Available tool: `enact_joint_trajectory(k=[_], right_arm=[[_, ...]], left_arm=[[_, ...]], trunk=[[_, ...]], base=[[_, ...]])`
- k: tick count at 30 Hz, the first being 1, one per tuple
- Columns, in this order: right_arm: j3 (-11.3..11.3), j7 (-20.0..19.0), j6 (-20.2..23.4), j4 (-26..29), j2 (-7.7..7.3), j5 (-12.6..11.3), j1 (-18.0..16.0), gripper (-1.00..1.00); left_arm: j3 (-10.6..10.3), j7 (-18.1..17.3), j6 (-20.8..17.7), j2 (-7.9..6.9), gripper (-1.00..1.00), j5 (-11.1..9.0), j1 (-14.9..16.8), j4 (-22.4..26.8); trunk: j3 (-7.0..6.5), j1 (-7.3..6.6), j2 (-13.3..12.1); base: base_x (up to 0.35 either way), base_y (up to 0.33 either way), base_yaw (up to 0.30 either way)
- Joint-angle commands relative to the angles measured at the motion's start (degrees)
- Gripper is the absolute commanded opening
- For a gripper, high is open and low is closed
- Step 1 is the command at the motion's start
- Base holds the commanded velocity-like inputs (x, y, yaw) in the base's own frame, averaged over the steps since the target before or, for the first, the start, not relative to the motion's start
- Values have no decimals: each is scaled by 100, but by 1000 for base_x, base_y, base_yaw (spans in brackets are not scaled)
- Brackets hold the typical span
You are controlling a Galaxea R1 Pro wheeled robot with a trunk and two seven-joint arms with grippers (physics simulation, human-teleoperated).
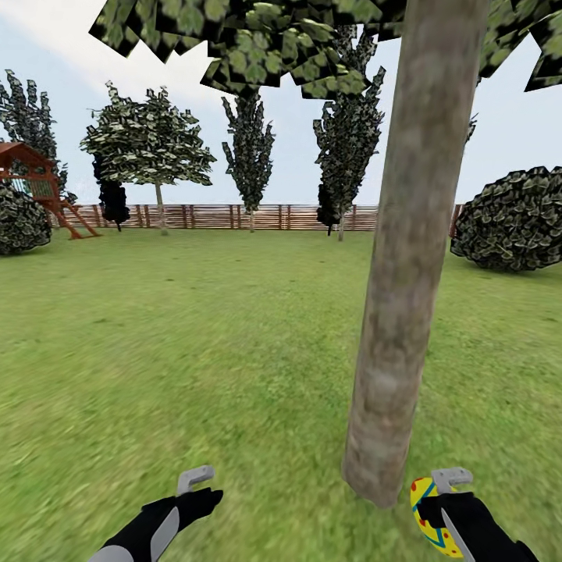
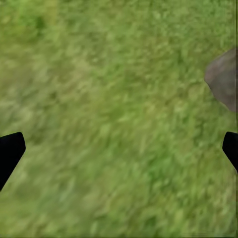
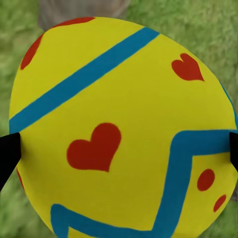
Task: Take the three Easter eggs out of the wicker basket on the lawn in the garden, then place them on the lawn next to a single tree (choose any tree) so that all three eggs are next to the same tree and none are left in the basket.
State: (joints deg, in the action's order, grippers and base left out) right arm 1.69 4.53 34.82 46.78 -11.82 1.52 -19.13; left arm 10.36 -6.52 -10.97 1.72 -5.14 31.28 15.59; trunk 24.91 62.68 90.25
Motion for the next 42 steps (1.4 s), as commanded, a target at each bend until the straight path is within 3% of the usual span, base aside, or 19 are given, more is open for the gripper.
enact_joint_trajectory(k=[1,5,31,32,35,42], right_arm=[[17,17,33,11,-4,15,-3,-100],[15,17,33,11,-4,15,-3,-100],[15,18,33,6,-4,15,-3,-100],[15,20,33,6,-4,15,-3,-100],[15,17,33,6,-4,15,-3,-100],[24,17,33,6,-4,15,-3,-100]], left_arm=[[35,-70,-53,-1,100,-55,1,13],[53,-201,-69,-14,100,-62,1,14],[57,-205,-80,-14,100,-64,1,14],[56,-198,-171,-14,100,-54,1,14],[52,-198,-924,-18,100,-48,1,74],[50,-200,-1064,-18,100,-49,1,93]], trunk=[[25,22,45],[97,110,206],[564,681,1248],[582,703,1289],[636,769,1409],[761,923,1690]], base=[[2,0,0],[0,0,0],[0,0,0],[0,0,0],[0,0,0],[0,0,0]])
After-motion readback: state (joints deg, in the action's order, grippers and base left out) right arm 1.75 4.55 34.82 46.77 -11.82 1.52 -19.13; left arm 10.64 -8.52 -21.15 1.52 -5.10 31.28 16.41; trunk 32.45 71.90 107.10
